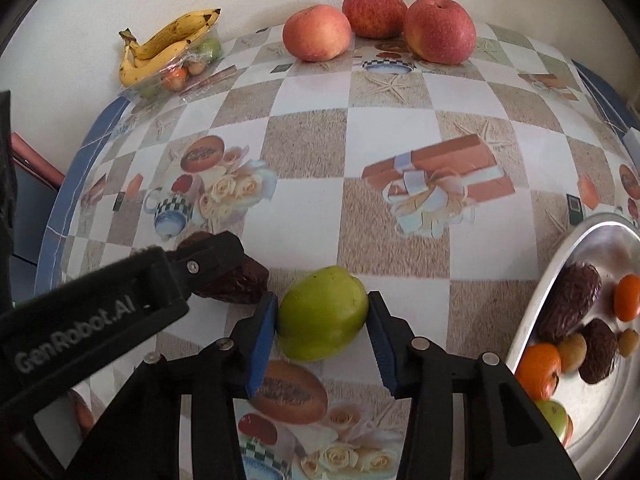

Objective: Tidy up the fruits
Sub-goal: 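Grasp a dark date with the left tool while the right tool grasps a green jujube, then carry the date and green jujube over the steel bowl and open both tools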

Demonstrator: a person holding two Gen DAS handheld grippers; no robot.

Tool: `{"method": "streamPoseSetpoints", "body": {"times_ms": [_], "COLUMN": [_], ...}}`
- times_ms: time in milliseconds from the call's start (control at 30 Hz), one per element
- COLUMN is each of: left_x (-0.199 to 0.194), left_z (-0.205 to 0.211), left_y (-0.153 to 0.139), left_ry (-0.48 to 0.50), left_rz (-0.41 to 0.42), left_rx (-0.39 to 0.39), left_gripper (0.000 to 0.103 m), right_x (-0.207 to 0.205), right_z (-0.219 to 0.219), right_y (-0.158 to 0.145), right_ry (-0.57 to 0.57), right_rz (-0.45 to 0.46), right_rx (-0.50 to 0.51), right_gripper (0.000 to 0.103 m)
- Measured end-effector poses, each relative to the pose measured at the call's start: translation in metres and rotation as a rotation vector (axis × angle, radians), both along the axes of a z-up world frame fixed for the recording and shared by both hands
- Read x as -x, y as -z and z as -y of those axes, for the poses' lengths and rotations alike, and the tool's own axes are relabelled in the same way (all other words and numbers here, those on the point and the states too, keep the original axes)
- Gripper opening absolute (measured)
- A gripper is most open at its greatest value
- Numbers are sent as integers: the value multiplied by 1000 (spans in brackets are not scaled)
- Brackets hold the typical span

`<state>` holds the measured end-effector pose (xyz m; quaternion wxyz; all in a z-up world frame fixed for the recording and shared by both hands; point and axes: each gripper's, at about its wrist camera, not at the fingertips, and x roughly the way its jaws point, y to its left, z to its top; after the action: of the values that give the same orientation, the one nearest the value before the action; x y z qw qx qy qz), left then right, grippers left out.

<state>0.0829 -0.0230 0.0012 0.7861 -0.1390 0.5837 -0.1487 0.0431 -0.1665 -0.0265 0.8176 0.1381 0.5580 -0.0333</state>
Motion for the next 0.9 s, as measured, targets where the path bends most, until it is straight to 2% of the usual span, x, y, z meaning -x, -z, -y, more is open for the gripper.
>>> {"method": "streamPoseSetpoints", "body": {"times_ms": [333, 633, 800, 900], "left_x": [25, 29, 40, 54], "left_z": [-8, 7, 36, 64], "left_y": [-23, -31, -46, -53], "left_ry": [14, 55, 151, 241], "left_rz": [61, 88, 146, 178], "left_rx": [-9, 10, 42, 58], "left_gripper": [44, 44, 44, 44], "right_x": [33, 62, 62, 69], "right_z": [-11, -3, 10, 36], "right_y": [-31, -54, -57, -63], "right_ry": [-12, 12, 41, 118], "right_rz": [46, 88, 94, 107], "right_rx": [57, 74, 62, 68], "right_gripper": [47, 47, 47, 47]}}
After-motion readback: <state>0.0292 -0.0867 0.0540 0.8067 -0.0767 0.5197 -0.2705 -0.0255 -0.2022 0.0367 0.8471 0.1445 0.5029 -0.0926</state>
